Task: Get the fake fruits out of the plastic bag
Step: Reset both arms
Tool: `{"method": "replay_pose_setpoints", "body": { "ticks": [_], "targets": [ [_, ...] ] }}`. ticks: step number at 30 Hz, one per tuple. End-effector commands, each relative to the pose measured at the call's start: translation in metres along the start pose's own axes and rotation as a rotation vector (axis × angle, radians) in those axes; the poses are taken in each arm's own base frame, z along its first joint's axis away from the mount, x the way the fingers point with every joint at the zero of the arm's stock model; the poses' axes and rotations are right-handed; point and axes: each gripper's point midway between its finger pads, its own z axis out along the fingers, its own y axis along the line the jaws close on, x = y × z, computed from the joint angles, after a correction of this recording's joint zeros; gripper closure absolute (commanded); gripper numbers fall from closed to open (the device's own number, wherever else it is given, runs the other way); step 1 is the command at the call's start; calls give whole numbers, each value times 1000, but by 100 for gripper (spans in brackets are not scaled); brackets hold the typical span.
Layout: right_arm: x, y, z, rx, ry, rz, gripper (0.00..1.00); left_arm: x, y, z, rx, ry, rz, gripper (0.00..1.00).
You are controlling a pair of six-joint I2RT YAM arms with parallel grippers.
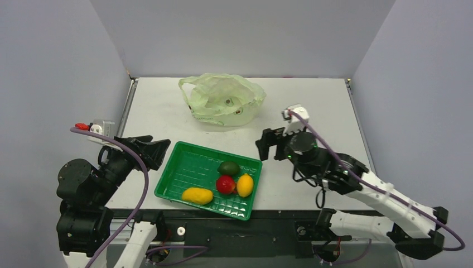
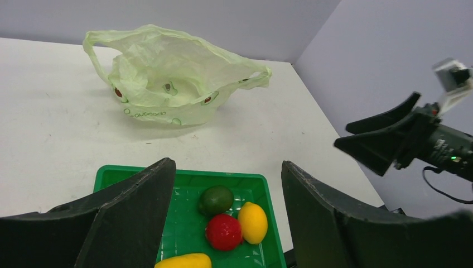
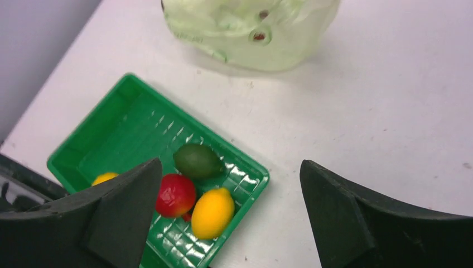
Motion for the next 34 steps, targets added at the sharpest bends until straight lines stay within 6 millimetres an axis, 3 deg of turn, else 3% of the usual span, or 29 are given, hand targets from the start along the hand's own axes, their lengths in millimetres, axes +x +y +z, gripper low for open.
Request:
{"method": "replay_pose_setpoints", "body": {
  "ticks": [1,7,14,21,34],
  "targets": [
    [-49,-54,-60,139,-222,132,9,-11,-4,4,20,-38,23,33],
    [-94,-102,-132,221,-437,271,9,-27,-15,2,57,-90,10,32],
    [-104,-155,-187,358,-602,441,8,-41,-17,-10,36,-159,16,32],
    [-107,-163,-201,343,-657,480,8,-50,-13,-19,-1,-227,26,30],
    [-103,-160,-190,353,-668,463,8,-50,-6,-14,-25,-218,44,30]
  ]
}}
